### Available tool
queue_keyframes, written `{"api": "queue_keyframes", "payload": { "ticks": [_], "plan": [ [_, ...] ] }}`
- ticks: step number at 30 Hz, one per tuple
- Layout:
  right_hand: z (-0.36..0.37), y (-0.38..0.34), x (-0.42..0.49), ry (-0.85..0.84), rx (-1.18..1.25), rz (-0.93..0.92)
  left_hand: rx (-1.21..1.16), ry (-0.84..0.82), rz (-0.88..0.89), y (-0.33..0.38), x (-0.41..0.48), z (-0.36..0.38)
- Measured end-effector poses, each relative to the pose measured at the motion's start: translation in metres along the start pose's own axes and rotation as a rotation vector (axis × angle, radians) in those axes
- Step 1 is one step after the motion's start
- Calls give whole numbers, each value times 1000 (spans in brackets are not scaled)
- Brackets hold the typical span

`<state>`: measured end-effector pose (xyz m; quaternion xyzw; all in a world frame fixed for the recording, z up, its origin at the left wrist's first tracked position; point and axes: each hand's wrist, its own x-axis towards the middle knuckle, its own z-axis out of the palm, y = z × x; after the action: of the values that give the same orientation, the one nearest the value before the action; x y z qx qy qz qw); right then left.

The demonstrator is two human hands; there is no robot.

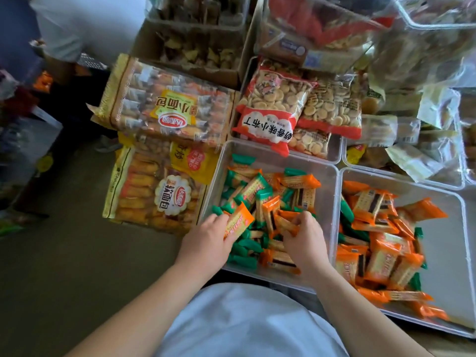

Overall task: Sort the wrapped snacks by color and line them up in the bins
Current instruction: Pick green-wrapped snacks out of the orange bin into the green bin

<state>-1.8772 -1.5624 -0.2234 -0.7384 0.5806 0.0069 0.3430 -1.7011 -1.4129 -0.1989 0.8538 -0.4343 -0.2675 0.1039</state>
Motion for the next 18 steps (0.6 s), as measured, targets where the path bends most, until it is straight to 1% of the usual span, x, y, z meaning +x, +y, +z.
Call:
{"api": "queue_keyframes", "payload": {
  "ticks": [3,6,8,10,11,14,16,18],
  "plan": [
    [-5,2,1,8,-33,-40,105,18,-13,3,-4,5],
    [-10,-2,-5,11,151,-37,119,26,16,5,-14,23],
    [-13,-3,-10,42,291,-33,-4,59,24,7,-17,31],
    [-17,-4,-16,68,375,-30,-141,63,7,9,-19,33],
    [-19,-3,-19,68,396,-21,-176,77,30,9,-20,34],
    [-22,3,-25,79,399,17,-176,143,74,9,-22,35],
    [-22,9,-24,113,394,57,-228,148,44,10,-22,33],
    [-24,11,-20,109,368,68,-286,132,-17,9,-20,30]
  ]
}}
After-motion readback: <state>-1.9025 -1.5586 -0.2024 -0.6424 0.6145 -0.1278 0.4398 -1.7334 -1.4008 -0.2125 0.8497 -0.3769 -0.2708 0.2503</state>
